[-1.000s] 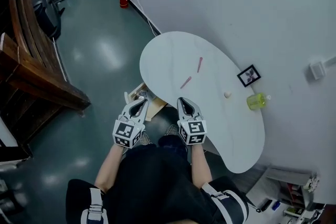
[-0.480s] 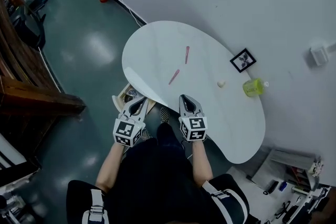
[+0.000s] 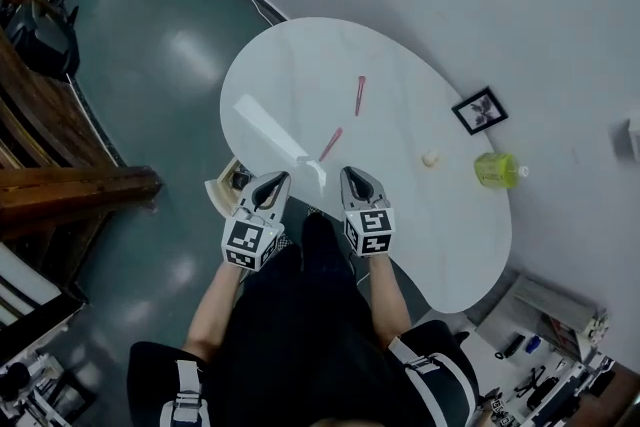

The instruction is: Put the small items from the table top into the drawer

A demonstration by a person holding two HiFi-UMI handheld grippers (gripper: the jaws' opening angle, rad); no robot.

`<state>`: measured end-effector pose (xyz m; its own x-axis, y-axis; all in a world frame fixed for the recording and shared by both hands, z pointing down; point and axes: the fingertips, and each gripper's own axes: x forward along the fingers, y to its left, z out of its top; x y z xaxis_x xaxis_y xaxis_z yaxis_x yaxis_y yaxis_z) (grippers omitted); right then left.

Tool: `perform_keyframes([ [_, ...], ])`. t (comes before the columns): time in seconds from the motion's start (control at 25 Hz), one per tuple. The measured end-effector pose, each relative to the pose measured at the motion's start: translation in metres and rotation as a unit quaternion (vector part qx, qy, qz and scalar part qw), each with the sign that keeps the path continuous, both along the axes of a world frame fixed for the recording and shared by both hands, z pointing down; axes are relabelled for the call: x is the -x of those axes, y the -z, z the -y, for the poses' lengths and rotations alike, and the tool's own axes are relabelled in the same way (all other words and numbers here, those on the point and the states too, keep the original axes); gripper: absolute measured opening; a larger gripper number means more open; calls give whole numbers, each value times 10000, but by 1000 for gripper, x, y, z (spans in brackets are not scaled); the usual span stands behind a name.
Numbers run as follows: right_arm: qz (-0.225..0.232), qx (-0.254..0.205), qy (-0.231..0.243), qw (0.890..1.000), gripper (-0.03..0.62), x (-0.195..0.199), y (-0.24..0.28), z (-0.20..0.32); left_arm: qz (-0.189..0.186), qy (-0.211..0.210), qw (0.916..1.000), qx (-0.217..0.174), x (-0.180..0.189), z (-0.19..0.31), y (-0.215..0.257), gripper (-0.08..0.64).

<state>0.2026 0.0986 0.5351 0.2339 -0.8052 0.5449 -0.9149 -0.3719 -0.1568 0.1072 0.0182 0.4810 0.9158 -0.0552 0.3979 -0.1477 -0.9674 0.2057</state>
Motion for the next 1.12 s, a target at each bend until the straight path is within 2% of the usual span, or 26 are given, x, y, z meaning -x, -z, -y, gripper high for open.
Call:
perform_keyframes([
  [0.2,241,216,68,9995,37,-16,-32,15,268,95,9994,179,-16,16,-31,20],
  [0.44,462,382,127,9981,37,-23,-64,29,550,-6,9980,311,-30,24,-64,20],
  [0.76,699,522,141,9961,38,-32,-102,38,739,22,9959,522,-40,31,-99,20],
  [1.12,843,610,150,9945,40,-37,-117,49,856,8,9940,684,-40,30,-117,20],
])
